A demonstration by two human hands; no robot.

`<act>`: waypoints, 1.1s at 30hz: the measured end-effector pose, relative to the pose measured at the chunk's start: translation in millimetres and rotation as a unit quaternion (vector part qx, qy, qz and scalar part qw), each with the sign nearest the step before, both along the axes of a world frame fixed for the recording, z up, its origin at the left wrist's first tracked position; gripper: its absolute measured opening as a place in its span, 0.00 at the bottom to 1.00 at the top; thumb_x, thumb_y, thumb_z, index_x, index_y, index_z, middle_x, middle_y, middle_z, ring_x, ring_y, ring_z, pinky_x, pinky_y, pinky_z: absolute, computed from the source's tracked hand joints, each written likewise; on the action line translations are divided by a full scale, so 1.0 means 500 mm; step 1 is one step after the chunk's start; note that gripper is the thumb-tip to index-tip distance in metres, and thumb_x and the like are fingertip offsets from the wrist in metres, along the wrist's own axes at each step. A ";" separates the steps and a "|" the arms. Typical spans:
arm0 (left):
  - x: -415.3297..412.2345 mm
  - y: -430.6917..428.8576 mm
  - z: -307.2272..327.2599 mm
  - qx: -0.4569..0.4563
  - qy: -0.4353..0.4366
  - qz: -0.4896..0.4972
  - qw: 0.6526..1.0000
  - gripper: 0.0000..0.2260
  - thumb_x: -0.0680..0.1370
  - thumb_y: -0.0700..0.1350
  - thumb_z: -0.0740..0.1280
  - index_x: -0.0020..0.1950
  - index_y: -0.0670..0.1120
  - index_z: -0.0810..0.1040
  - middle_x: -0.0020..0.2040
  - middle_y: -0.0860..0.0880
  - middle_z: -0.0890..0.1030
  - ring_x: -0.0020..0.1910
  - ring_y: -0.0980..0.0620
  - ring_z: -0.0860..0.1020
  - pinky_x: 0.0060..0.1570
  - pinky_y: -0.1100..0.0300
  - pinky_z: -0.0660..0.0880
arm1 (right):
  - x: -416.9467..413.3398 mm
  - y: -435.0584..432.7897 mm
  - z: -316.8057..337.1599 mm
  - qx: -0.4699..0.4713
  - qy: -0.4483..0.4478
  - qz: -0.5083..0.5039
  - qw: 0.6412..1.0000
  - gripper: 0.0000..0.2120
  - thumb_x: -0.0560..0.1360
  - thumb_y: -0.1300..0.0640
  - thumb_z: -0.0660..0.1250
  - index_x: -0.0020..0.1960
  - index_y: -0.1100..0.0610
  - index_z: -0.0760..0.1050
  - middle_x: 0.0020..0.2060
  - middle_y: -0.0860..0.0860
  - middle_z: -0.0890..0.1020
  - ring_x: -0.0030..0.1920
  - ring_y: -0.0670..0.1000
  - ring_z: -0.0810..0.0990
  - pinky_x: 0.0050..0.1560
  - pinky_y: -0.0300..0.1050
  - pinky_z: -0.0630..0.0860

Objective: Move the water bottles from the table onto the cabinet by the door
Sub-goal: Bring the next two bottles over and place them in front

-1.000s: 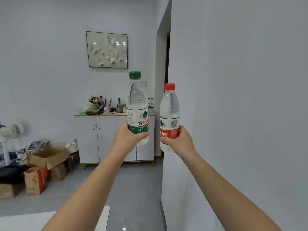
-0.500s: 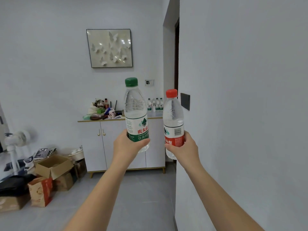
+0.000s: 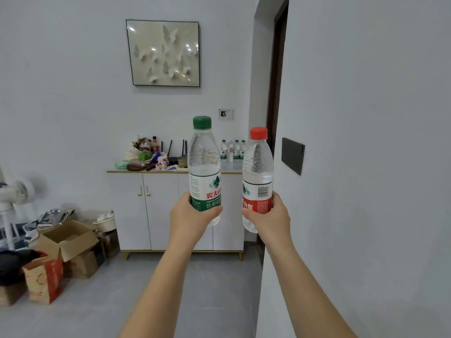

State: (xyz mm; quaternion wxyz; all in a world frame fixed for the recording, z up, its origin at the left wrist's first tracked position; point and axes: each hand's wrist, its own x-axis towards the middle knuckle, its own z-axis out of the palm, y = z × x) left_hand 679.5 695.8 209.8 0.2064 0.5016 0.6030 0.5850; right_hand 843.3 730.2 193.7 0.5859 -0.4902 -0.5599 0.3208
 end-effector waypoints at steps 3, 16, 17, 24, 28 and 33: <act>-0.015 0.076 -0.007 0.005 -0.006 0.001 1.000 0.20 0.67 0.45 0.78 0.56 0.49 0.77 0.49 0.53 0.82 0.48 0.55 0.79 0.37 0.70 0.70 | -0.013 0.075 -0.008 -0.004 0.003 -0.009 1.000 0.32 0.68 0.59 0.78 0.69 0.52 0.70 0.59 0.48 0.79 0.55 0.49 0.78 0.56 0.46 0.77; -0.151 0.497 0.009 0.020 -0.041 -0.039 0.998 0.22 0.67 0.45 0.78 0.58 0.49 0.77 0.51 0.54 0.81 0.44 0.63 0.77 0.34 0.73 0.68 | -0.151 0.464 -0.011 0.007 0.030 -0.058 0.998 0.31 0.68 0.62 0.78 0.68 0.52 0.71 0.57 0.48 0.80 0.54 0.48 0.80 0.54 0.45 0.79; -0.160 0.525 0.010 0.019 -0.046 -0.041 0.998 0.22 0.67 0.45 0.78 0.59 0.48 0.77 0.51 0.54 0.82 0.45 0.60 0.78 0.34 0.74 0.68 | -0.160 0.490 -0.009 0.008 0.030 -0.061 0.998 0.32 0.68 0.61 0.78 0.69 0.52 0.71 0.58 0.48 0.80 0.55 0.49 0.79 0.55 0.45 0.79; -0.211 0.682 -0.012 0.011 -0.049 -0.035 0.998 0.21 0.68 0.45 0.78 0.58 0.49 0.77 0.50 0.53 0.82 0.45 0.59 0.78 0.34 0.73 0.68 | -0.210 0.649 -0.019 0.010 0.013 -0.061 0.998 0.28 0.69 0.60 0.78 0.63 0.46 0.70 0.52 0.42 0.78 0.51 0.44 0.79 0.50 0.37 0.76; -0.225 0.770 -0.031 0.005 -0.044 -0.021 0.999 0.22 0.67 0.45 0.78 0.59 0.48 0.77 0.51 0.53 0.81 0.49 0.55 0.79 0.35 0.71 0.69 | -0.225 0.744 -0.040 0.005 0.015 -0.055 0.998 0.26 0.67 0.61 0.78 0.57 0.44 0.71 0.47 0.39 0.79 0.47 0.41 0.79 0.45 0.36 0.76; -0.230 0.905 -0.053 -0.002 -0.033 -0.008 0.999 0.20 0.68 0.45 0.78 0.55 0.50 0.75 0.49 0.54 0.80 0.45 0.58 0.77 0.35 0.72 0.68 | -0.229 0.894 -0.076 0.003 0.014 -0.063 0.998 0.27 0.67 0.62 0.78 0.62 0.50 0.73 0.51 0.45 0.80 0.49 0.45 0.80 0.45 0.34 0.75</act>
